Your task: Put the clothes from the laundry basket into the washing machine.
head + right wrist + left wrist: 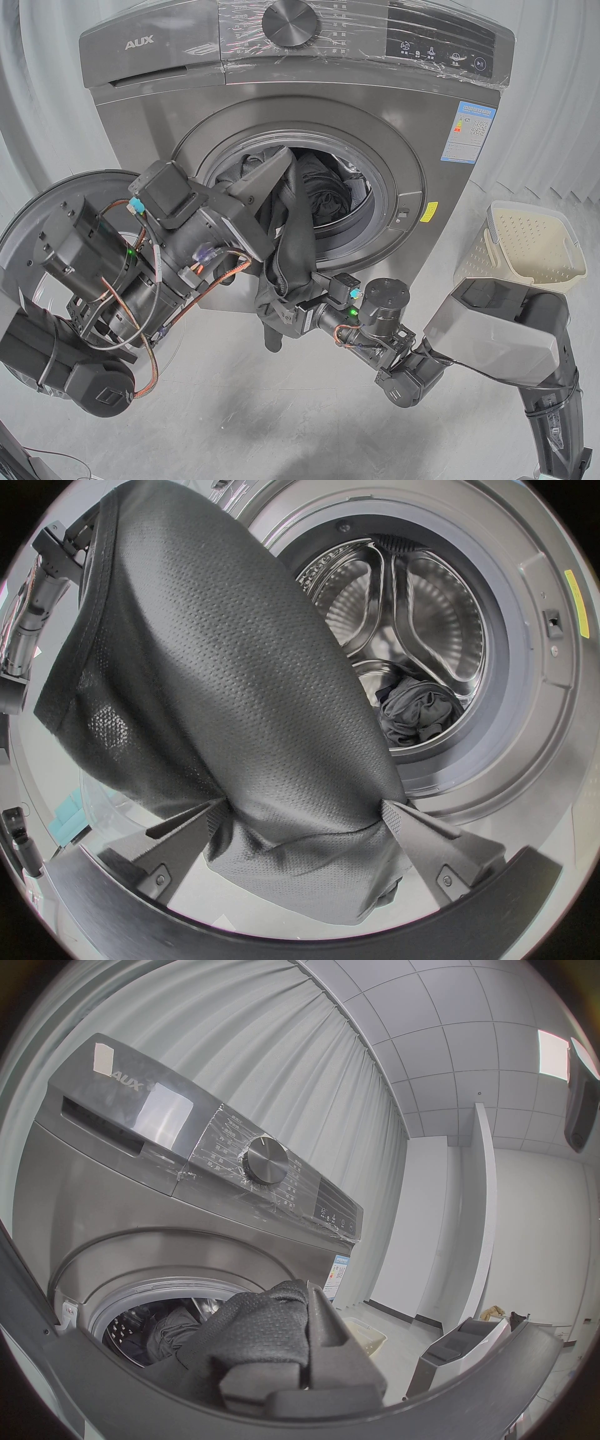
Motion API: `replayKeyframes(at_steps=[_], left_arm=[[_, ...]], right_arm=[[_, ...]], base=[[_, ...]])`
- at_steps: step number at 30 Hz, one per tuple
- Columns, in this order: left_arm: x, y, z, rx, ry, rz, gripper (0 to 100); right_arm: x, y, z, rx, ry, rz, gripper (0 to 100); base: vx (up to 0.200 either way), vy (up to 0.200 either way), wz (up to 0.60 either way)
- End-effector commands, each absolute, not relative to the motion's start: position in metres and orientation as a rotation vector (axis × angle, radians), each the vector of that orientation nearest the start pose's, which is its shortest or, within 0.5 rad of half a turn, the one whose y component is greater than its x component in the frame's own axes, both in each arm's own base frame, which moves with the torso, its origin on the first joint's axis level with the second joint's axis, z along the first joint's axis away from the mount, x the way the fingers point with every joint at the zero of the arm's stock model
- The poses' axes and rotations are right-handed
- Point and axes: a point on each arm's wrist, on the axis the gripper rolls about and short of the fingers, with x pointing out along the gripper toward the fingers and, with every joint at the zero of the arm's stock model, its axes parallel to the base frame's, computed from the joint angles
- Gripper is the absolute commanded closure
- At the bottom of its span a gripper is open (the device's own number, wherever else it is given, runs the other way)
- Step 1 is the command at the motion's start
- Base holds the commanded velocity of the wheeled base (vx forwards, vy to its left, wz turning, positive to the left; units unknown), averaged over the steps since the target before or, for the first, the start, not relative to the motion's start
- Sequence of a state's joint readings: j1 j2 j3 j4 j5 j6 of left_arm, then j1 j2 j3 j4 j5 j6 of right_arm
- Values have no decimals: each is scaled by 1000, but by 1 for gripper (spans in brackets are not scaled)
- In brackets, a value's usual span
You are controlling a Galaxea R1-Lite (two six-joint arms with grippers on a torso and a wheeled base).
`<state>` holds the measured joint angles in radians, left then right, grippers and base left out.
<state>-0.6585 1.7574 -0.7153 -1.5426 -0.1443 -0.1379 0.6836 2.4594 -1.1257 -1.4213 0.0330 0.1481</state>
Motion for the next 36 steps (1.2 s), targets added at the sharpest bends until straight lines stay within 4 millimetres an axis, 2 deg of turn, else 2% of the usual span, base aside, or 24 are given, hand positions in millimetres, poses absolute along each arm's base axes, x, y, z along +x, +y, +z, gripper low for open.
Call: replayKeyframes(at_steps=[1, 3, 10, 11, 17, 27, 30, 36], left_arm=[[231, -186, 232, -262, -446, -828, 100], [230, -188, 233, -268, -445, -837, 100], [224, -185, 242, -328, -454, -854, 100], [224, -185, 242, -328, -454, -854, 100], [223, -184, 243, -347, -449, -861, 100], [229, -182, 237, -339, -429, -840, 100], [235, -181, 230, -329, -401, -818, 100], [260, -164, 202, -280, -298, -723, 100]], right_arm=[[357, 290, 41, 178, -54, 720, 0], [362, 290, 45, 185, -77, 715, 0], [363, 291, 37, 190, -64, 707, 0], [363, 291, 37, 190, -64, 707, 100], [362, 293, 39, 194, -75, 712, 100], [359, 284, 56, 205, -99, 699, 100], [355, 273, 70, 209, -107, 670, 100], [345, 242, 103, 216, -126, 624, 100]], base=[[0, 0, 0], [0, 0, 0], [0, 0, 0], [0, 0, 0], [0, 0, 0], [0, 0, 0], [0, 0, 0], [0, 0, 0]])
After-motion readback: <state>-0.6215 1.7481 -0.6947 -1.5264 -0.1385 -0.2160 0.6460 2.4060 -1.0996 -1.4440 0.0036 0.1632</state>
